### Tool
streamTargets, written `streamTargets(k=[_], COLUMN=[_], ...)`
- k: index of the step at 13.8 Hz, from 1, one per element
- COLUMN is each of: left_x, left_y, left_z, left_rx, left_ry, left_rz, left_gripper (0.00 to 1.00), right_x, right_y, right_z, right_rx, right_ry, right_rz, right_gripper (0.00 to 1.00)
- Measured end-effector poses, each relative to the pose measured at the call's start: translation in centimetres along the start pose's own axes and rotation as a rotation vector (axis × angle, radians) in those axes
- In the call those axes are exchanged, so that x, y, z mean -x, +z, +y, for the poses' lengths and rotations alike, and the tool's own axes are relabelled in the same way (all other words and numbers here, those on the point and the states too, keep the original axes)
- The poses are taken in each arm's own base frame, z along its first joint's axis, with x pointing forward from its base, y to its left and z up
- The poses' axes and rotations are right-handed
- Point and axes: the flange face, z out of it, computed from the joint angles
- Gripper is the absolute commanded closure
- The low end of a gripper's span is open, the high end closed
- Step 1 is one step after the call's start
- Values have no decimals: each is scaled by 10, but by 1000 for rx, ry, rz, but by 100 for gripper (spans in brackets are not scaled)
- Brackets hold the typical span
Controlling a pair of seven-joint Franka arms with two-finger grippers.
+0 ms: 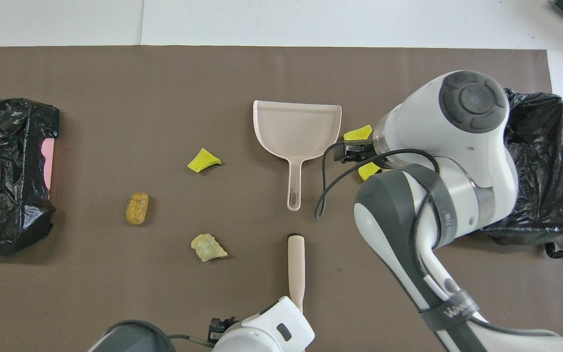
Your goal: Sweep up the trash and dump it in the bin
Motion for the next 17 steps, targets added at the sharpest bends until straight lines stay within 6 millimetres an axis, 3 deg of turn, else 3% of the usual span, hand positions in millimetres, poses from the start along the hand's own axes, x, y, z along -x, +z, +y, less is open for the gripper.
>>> streamTargets(k=[3, 5, 8, 9, 10, 12, 15, 17], left_x=[35, 50, 52, 49, 46, 40, 37, 35], left_y=[42, 68, 99, 109, 117, 124, 130, 145], left_z=[33, 52, 74, 78, 80, 79, 77, 78], left_rx=[-5, -8, 13, 18, 20, 16, 6, -15], left_ry=[15, -1, -52, -61, -67, -77, -83, -84], left_rz=[-3, -4, 9, 11, 11, 7, -1, -16], left_gripper=[0, 0, 1, 11, 17, 21, 22, 22], right_x=[-16, -21, -13, -10, -8, -5, -1, 0], right_y=[29, 52, 94, 104, 109, 110, 112, 113], right_z=[-15, -35, -79, -88, -94, -100, -104, -105], right_rx=[-14, -24, -20, -16, -13, -13, -11, -10], right_ry=[41, 62, 84, 83, 79, 69, 61, 59], right_rz=[-12, 9, 18, 14, 10, 9, 5, 3], right_gripper=[0, 0, 0, 0, 0, 0, 0, 0])
